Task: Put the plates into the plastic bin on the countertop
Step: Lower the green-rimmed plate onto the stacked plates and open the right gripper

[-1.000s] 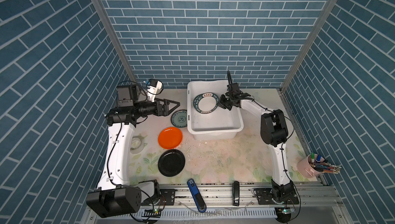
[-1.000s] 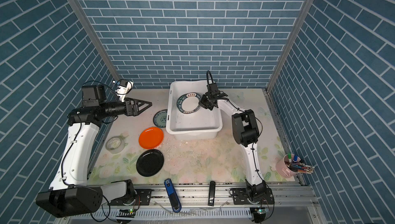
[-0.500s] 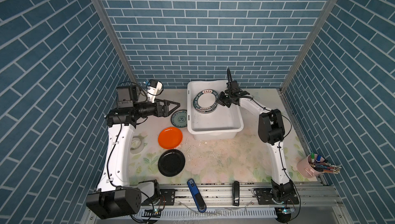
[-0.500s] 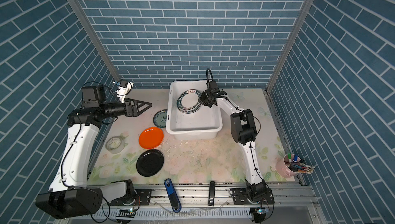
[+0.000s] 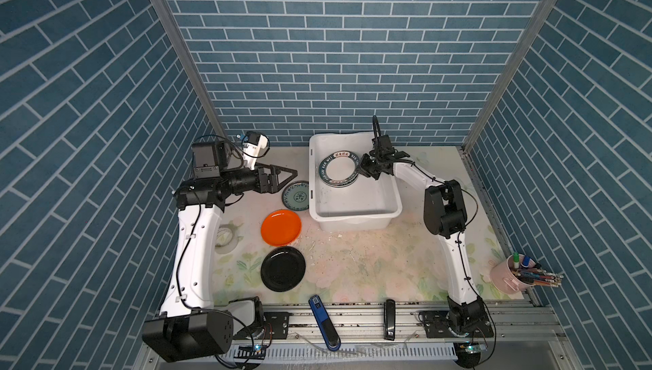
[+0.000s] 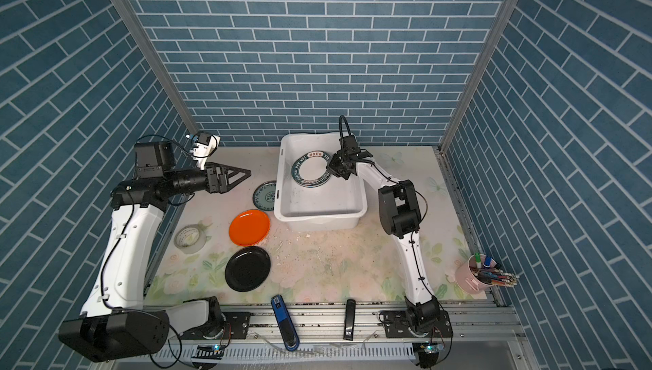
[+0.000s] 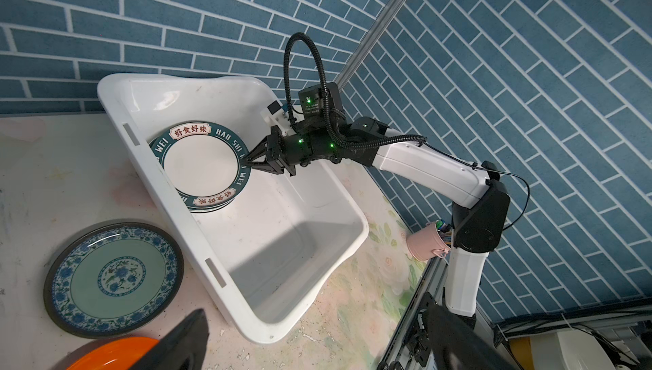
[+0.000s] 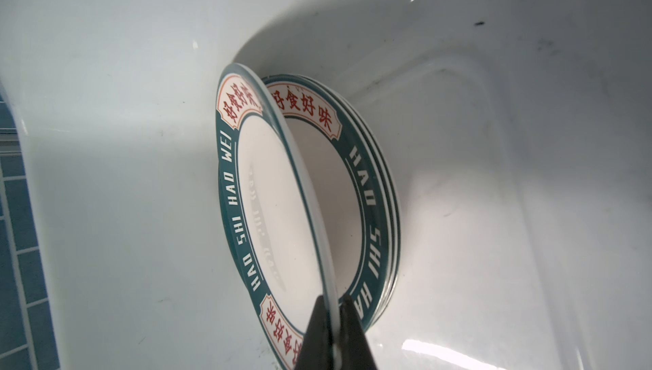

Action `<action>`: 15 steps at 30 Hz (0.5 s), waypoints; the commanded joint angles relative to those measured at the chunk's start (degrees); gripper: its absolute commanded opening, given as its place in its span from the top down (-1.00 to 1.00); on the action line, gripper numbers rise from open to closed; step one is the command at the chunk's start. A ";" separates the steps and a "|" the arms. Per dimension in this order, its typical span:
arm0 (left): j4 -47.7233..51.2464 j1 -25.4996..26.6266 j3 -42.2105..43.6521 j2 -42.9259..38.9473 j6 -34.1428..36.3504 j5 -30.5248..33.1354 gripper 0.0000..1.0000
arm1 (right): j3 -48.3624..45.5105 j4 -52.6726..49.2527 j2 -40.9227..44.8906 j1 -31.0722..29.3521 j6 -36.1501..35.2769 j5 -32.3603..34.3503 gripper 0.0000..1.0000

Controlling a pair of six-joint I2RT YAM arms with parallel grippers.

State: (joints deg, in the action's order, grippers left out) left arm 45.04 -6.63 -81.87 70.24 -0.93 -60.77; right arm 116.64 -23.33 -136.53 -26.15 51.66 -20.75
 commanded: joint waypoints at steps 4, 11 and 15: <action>-0.73 -0.22 0.13 -0.97 0.04 -0.93 -0.97 | 2.20 -0.07 -1.06 -0.29 1.66 -0.16 0.83; -0.61 -0.22 0.14 -1.15 0.20 -1.00 -0.97 | 1.84 0.43 -1.24 -0.23 2.22 -0.43 0.71; -0.65 -0.22 0.25 -1.09 0.14 -1.01 -0.97 | 1.75 0.24 -1.13 -0.24 2.22 -0.43 0.64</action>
State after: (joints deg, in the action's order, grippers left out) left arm 45.06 -6.63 -81.87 70.06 -0.91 -60.77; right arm 116.64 -23.24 -137.05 -26.20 52.56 -20.80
